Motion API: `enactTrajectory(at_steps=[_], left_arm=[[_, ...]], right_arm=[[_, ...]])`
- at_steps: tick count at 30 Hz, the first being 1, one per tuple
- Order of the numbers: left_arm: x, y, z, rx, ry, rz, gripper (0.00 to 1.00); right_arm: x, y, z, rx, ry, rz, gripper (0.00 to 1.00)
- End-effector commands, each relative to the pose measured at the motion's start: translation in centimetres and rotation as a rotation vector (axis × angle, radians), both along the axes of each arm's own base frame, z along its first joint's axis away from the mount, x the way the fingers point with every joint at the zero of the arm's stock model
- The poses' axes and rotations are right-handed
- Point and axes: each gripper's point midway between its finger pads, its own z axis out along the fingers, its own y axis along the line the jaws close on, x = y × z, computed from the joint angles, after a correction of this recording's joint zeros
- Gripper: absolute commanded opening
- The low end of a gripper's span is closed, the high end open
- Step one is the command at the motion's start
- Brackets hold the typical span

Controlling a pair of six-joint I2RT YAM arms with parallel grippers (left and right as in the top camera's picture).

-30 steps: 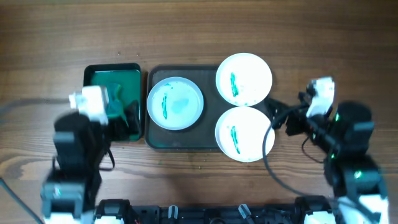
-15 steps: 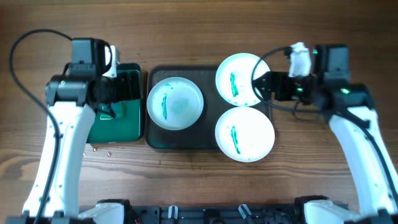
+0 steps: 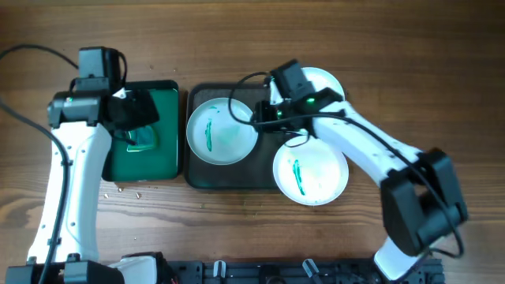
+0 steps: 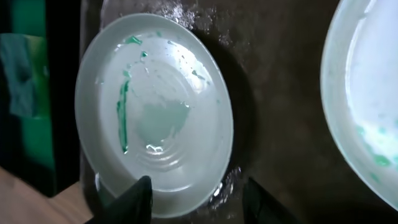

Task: Clean dirty plates on tray and stack at the side
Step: 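Reach left gripper to sponge and right gripper to left plate rim, then grasp the green sponge with the left gripper and lift it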

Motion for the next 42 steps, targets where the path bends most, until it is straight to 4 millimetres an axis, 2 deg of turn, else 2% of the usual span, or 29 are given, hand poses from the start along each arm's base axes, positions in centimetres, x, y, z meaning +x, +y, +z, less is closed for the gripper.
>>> enactTrajectory(at_steps=[1, 6, 9, 12, 14, 15, 19, 22, 24, 26, 30, 34, 37, 38, 40, 41, 42], left_arm=[[-0.1, 1.9, 0.3, 0.008, -0.005, 0.083, 0.89], [0.0, 2.4, -0.1, 0.008, 0.005, 0.095, 0.89], [0.2, 2.4, -1.0, 0.007, 0.032, 0.096, 0.89], [0.5, 2.7, -2.4, 0.011, 0.073, 0.102, 0.89], [0.7, 3.1, -3.5, 0.007, 0.102, 0.114, 0.89], [0.7, 3.4, -4.0, 0.006, 0.114, 0.122, 0.88], [1.0, 4.2, -5.7, 0.001, 0.156, 0.143, 0.81], [1.4, 5.0, -7.3, 0.001, 0.186, 0.140, 0.71], [2.3, 3.7, -9.0, -0.056, 0.213, -0.004, 0.67], [2.9, 2.7, -10.4, -0.105, 0.224, -0.076, 0.62], [3.7, 2.5, -13.3, -0.112, 0.264, -0.117, 0.55], [3.8, 2.1, -15.6, -0.106, 0.309, -0.147, 0.54], [3.5, 3.1, -17.5, -0.065, 0.356, -0.092, 0.53], [3.4, 3.4, -17.9, -0.053, 0.367, -0.077, 0.51], [3.5, 3.4, -18.5, -0.054, 0.370, -0.076, 0.35], [3.7, 3.5, -18.6, -0.053, 0.365, -0.076, 0.14], [3.8, 3.5, -18.5, -0.054, 0.360, -0.065, 0.04]], right_arm=[[1.6, 0.2, -2.5, -0.070, -0.012, -0.050, 0.43], [1.8, -0.1, -5.6, -0.113, 0.016, -0.050, 0.37], [2.0, 0.2, -6.2, -0.113, 0.009, -0.040, 0.33], [2.1, 0.5, -6.4, -0.111, -0.005, -0.026, 0.20], [2.2, 0.5, -6.5, -0.111, -0.008, -0.028, 0.06], [2.1, 0.5, -6.5, -0.112, -0.007, -0.029, 0.04], [2.1, 0.4, -6.6, -0.117, -0.005, -0.029, 0.04], [2.1, 0.4, -6.6, -0.117, -0.005, -0.029, 0.04], [2.1, 0.4, -6.6, -0.116, -0.005, -0.029, 0.04], [2.1, 0.4, -6.6, -0.116, -0.005, -0.030, 0.04], [2.1, 0.4, -6.6, -0.116, -0.001, -0.045, 0.04], [2.2, 0.3, -6.6, -0.118, -0.003, -0.047, 0.04], [2.2, 0.3, -6.6, -0.119, -0.003, -0.047, 0.04], [2.2, 0.3, -6.6, -0.119, -0.003, -0.047, 0.04], [2.2, 0.3, -6.6, -0.119, -0.003, -0.046, 0.04], [2.2, 0.3, -6.6, -0.119, -0.003, -0.047, 0.04], [2.2, 0.3, -6.6, -0.119, -0.003, -0.046, 0.04]])
